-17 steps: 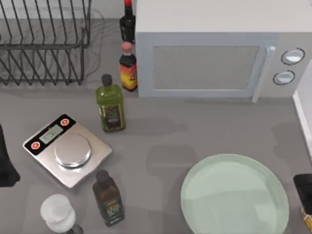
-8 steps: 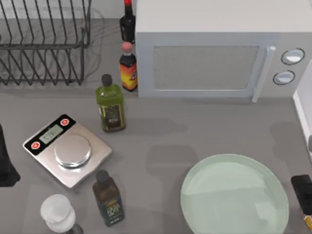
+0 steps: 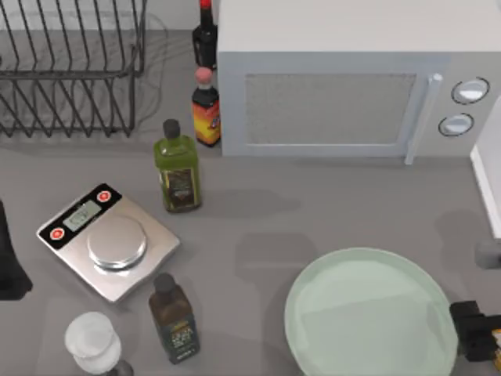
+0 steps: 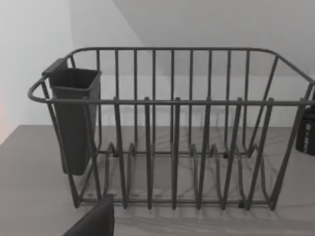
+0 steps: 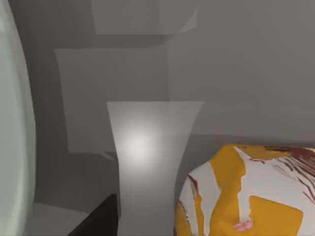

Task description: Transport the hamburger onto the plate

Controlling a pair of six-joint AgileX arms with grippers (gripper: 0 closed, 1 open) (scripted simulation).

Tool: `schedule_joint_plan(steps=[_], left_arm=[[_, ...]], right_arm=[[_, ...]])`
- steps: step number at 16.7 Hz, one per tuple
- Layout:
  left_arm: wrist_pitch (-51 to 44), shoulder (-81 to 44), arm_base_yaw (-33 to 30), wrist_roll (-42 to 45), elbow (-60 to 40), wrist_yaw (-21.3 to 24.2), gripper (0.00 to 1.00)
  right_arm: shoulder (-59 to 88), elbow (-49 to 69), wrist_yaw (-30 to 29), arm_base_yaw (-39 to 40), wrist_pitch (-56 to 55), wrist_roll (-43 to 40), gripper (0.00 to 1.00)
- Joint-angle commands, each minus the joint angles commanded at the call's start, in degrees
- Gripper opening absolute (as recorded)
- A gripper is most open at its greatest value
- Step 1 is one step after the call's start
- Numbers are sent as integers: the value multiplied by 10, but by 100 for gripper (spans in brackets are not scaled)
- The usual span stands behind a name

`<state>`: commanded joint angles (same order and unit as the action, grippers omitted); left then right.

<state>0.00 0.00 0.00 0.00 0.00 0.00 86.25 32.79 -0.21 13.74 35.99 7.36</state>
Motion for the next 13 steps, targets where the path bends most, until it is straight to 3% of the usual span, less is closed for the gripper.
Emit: schedule_joint_plan(steps=[6,13], left_arm=[[0,0,0,0,0,0,100],[0,0,0,0,0,0,100]], right_arm=[[17,-15,0,1,-28,1,100],[17,-15,0,1,-28,1,47]])
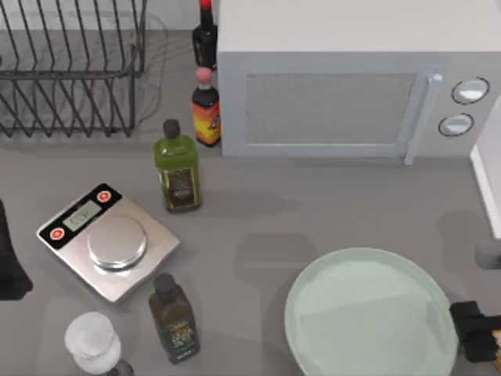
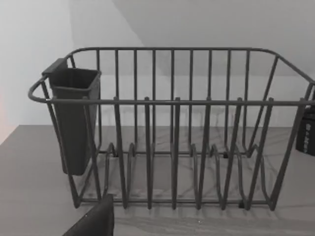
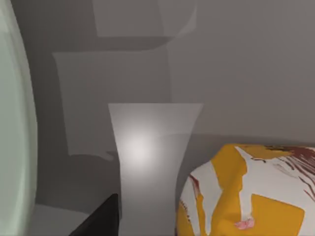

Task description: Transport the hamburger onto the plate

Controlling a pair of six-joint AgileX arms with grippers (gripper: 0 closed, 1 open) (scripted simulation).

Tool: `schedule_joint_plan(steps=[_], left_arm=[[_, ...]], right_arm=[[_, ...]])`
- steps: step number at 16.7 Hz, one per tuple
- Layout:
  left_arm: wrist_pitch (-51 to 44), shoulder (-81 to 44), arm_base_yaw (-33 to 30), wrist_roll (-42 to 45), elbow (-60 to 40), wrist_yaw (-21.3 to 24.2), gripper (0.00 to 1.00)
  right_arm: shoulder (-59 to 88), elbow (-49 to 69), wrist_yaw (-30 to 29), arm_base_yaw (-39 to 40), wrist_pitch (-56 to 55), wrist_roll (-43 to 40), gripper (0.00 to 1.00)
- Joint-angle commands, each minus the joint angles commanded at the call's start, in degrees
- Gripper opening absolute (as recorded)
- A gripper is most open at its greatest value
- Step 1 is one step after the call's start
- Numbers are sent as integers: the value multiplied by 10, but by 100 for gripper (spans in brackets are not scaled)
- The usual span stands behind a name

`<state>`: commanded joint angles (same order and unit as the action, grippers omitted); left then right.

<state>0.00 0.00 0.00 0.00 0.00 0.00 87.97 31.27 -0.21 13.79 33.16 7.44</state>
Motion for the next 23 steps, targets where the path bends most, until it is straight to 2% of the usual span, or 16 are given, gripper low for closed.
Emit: schedule_joint_plan(steps=[6,14,15,19,23], left_arm=[[0,0,0,0,0,0,100],[0,0,0,0,0,0,100],[0,0,0,0,0,0,100],[0,0,0,0,0,0,100],[0,0,0,0,0,0,100]], right_arm=[[0,0,0,0,0,0,2],[0,0,0,0,0,0,0],[-45,25,0,0,52,1,0],[-60,59,0,0,95,0,0],[-97,128,0,-2,226,-1,0]])
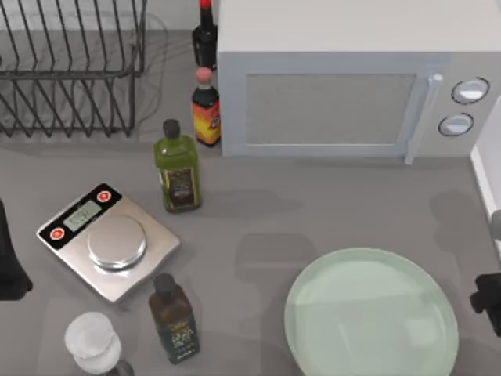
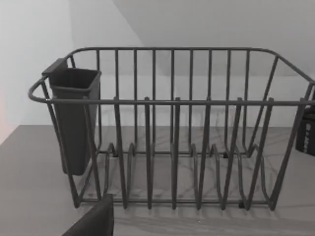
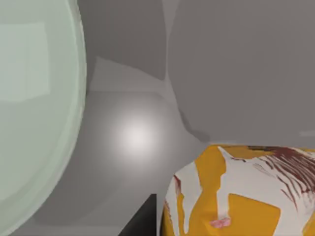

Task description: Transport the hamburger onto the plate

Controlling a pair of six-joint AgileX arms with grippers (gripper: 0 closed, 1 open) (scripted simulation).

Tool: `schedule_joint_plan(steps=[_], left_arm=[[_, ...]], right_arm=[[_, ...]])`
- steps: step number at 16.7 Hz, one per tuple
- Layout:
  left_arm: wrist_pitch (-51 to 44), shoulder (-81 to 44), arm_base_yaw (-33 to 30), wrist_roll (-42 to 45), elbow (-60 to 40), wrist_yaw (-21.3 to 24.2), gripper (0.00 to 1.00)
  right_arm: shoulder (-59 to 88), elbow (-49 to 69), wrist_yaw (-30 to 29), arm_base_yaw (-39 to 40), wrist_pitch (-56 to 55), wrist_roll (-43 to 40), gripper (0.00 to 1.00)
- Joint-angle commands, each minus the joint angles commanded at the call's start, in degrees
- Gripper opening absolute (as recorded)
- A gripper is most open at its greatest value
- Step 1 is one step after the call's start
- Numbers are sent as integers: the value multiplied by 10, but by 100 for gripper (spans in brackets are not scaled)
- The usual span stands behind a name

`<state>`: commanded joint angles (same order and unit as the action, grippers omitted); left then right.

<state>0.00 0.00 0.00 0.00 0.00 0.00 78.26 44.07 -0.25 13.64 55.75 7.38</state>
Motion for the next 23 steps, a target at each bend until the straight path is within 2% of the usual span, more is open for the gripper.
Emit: schedule_joint_plan(steps=[4,10,13,15,18,23], left_arm=[[0,0,0,0,0,0,100],[0,0,0,0,0,0,100],[0,0,0,0,0,0,100],[0,0,0,0,0,0,100],[0,0,0,0,0,0,100],[0,0,0,0,0,0,100]], right_arm=[[-42,59,0,-1,89,-3,0],[-46,65,0,0,95,-2,0],[-34,75,1,11,98,-37,0],[-16,90,1,25,103,-91,0],[19,117,2,54,112,-216,0],[85,159,6,115,120,-540,0]])
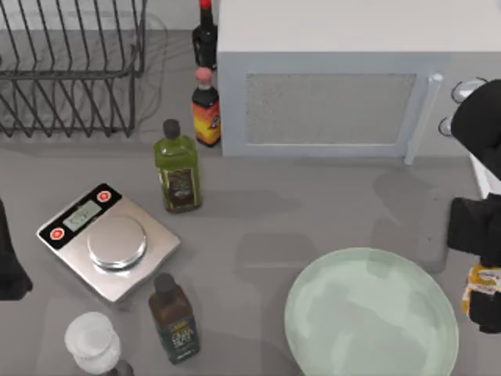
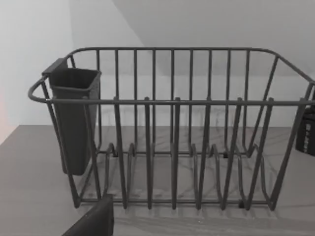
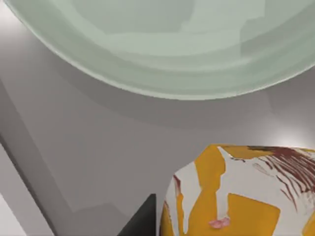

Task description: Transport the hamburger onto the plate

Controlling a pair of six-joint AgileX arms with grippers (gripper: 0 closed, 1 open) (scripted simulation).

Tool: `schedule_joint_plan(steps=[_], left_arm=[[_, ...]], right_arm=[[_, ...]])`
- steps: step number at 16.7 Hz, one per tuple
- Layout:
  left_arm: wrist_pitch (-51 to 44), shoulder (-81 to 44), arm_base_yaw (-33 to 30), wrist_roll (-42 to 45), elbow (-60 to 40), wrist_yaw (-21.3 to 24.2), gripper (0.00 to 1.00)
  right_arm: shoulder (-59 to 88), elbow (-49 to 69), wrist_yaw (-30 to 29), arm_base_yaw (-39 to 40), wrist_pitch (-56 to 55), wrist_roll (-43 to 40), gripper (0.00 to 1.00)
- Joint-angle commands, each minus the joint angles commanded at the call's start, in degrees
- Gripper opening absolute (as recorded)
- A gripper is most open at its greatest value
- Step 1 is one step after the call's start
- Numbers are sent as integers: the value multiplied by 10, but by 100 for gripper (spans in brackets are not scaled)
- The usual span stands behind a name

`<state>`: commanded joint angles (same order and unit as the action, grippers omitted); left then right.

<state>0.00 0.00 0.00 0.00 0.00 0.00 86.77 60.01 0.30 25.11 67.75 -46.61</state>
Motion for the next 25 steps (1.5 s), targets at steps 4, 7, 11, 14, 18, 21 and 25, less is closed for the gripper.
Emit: schedule_joint_plan(steps=[4,7,11,14,18,21,25], left_arm=[[0,0,0,0,0,0,100],[0,0,0,0,0,0,100],[0,0,0,0,0,0,100],[0,0,0,0,0,0,100],[0,0,0,0,0,0,100],[0,0,0,0,0,0,100],[0,0,0,0,0,0,100]], right_arm=[[51,29,4,53,1,-306,0],[84,49,7,91,-3,-517,0],[106,69,9,132,-20,-740,0],[108,77,9,151,-37,-848,0],[107,82,8,163,-50,-909,0],[107,82,8,163,-50,-909,0],[110,73,8,161,-59,-908,0]])
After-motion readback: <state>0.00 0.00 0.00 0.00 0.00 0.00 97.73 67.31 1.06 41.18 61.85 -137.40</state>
